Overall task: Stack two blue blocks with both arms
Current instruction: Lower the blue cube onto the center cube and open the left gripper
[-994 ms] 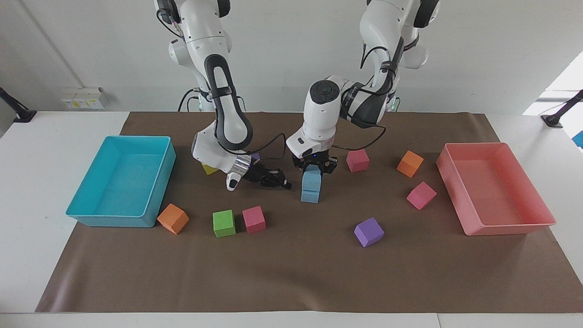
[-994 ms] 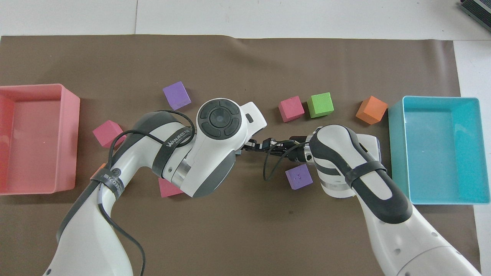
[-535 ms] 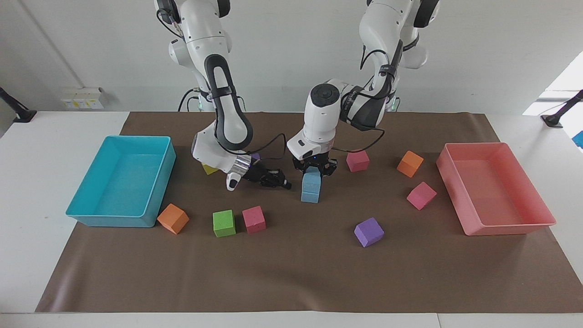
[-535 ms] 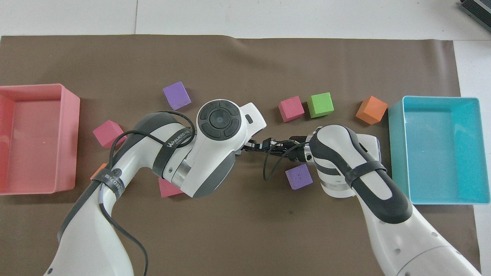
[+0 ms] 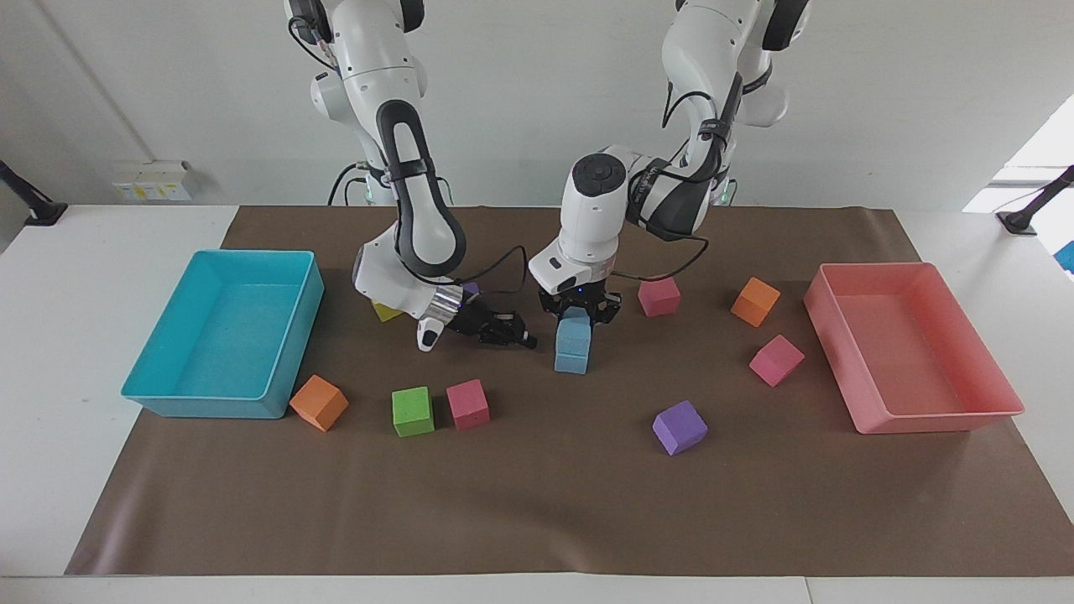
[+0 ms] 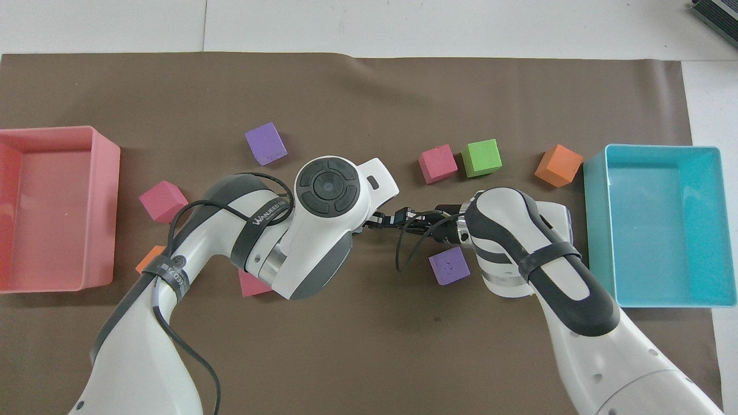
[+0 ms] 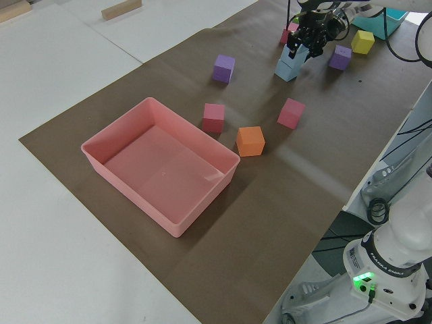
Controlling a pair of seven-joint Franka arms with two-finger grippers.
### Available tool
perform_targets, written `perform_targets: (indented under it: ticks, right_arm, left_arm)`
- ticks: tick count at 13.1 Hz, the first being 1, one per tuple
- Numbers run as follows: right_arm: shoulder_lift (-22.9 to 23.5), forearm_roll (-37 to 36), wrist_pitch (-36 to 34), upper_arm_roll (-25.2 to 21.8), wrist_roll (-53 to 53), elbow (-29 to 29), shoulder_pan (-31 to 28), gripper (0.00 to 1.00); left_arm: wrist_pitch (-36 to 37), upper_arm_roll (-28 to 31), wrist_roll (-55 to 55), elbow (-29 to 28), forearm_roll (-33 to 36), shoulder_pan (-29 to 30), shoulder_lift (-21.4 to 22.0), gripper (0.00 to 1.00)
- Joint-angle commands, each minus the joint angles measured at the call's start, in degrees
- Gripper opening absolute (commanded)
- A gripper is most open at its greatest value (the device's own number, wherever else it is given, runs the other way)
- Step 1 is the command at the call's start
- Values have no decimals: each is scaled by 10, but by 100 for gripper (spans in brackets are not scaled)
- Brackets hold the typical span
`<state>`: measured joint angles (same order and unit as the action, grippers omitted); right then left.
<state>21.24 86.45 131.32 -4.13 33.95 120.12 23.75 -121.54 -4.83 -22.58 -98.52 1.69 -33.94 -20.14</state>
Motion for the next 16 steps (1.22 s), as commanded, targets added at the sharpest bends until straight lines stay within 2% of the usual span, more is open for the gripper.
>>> perform_targets:
  ticks: [1, 11, 12, 15, 16]
  right_arm:
    - [2, 22, 14, 4, 18, 0, 0, 0]
    - [2, 22, 14, 4, 18, 0, 1, 0]
    - [2, 22, 15, 4, 18, 0, 1, 0]
    - [2, 22, 15, 4, 18, 0, 1, 0]
    - [2, 22, 15, 4, 18, 0, 1, 0]
  left_arm:
    - [-10, 6, -4, -21, 8, -6, 18, 0]
    - [-10, 6, -8, -21, 8, -5, 18, 0]
    - [-10, 6, -9, -21, 8, -5, 17, 2]
    - [-11, 6, -28, -20, 7, -5, 17, 38]
    - [-12, 6, -29, -20, 8, -5, 17, 42]
